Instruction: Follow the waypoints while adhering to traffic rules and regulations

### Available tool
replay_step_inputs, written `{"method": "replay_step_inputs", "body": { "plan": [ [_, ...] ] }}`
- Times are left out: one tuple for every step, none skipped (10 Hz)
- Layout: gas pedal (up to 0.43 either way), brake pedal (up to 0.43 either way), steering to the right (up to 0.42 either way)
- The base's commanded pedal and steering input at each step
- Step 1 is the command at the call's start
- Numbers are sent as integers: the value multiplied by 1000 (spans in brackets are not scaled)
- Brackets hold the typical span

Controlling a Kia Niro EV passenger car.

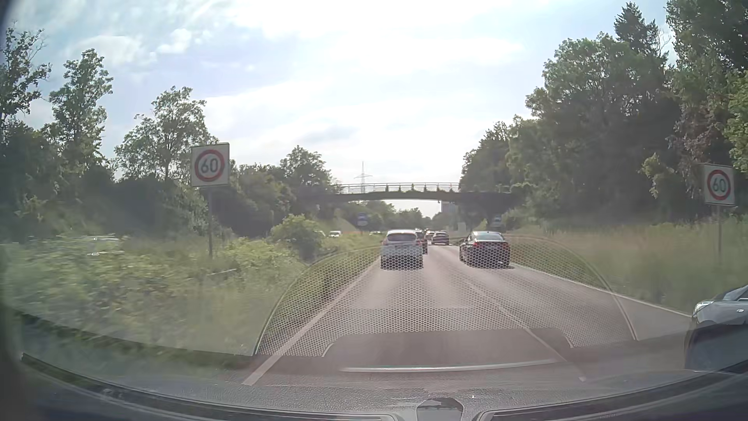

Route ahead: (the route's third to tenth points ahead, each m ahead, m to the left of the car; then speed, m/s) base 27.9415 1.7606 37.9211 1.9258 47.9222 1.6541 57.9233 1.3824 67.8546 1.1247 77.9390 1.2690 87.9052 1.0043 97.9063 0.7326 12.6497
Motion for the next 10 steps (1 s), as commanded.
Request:
{"method": "replay_step_inputs", "body": {
  "plan": [
    [189, 0, 1],
    [189, 0, 1],
    [189, 0, 1],
    [177, 0, 1],
    [110, 0, 1],
    [67, 0, 1],
    [59, 0, 1],
    [59, 0, 1],
    [59, 0, 1],
    [67, 0, 1]
  ]
}}
